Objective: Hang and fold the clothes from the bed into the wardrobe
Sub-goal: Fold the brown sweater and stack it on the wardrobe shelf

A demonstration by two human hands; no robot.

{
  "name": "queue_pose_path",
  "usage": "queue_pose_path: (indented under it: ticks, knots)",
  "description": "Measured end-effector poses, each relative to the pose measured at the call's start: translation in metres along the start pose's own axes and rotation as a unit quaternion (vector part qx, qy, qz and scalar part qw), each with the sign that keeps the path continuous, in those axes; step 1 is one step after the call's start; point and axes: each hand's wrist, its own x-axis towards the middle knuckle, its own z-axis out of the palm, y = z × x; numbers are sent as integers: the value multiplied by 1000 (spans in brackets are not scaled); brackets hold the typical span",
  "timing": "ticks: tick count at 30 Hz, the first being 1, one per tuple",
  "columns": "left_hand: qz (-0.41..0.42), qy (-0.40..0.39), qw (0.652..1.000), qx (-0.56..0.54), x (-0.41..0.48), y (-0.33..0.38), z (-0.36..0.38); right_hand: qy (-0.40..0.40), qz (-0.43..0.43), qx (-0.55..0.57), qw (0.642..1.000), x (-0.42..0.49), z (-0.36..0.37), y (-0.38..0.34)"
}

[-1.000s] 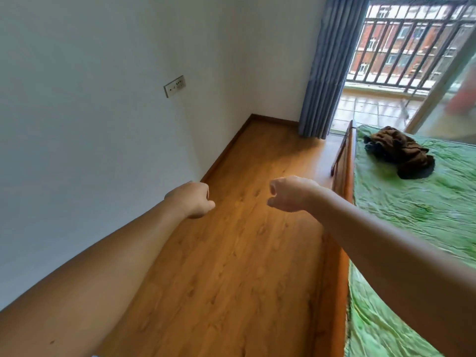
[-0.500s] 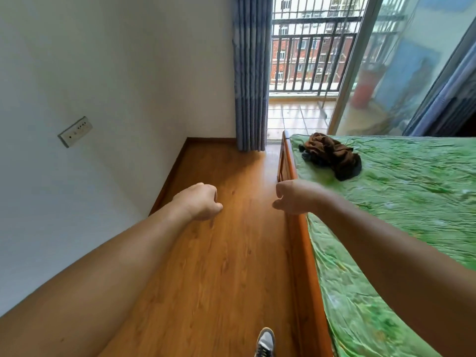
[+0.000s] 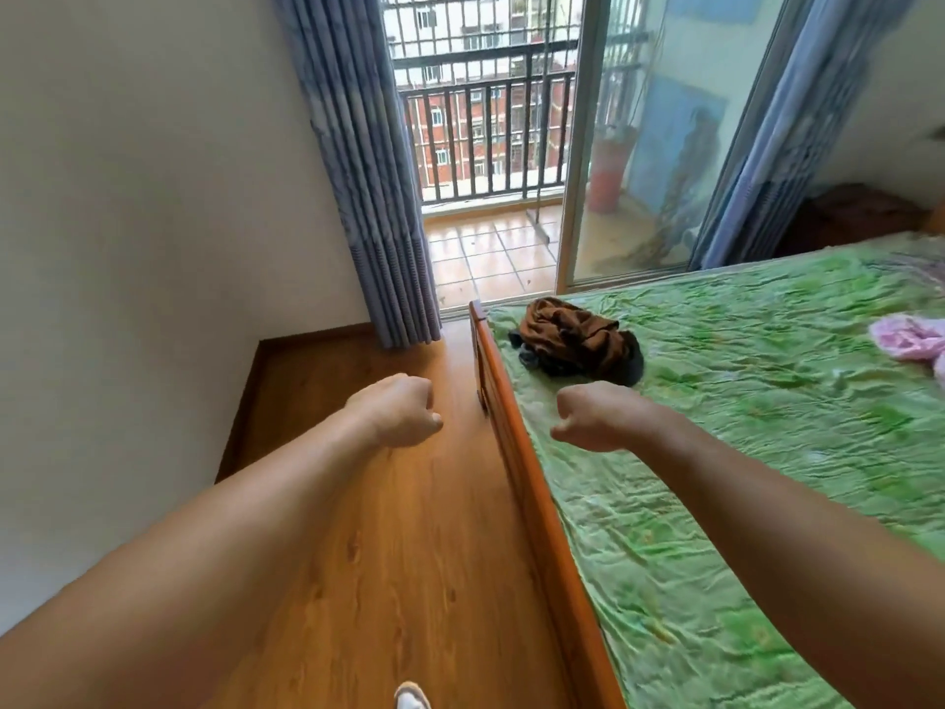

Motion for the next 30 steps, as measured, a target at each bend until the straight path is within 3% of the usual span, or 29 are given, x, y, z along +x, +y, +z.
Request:
queue_pose_path:
  ticks: [8, 16, 30]
  knots:
    - [141, -14, 990, 11, 195, -12, -3, -13, 96, 28, 995, 141, -29, 35]
    - [188, -81, 977, 62, 368, -41, -17, -22, 186, 73, 980, 267, -63, 44]
    - [311, -158, 927, 135, 591, 51, 37, -78, 301, 123, 942, 414, -38, 175]
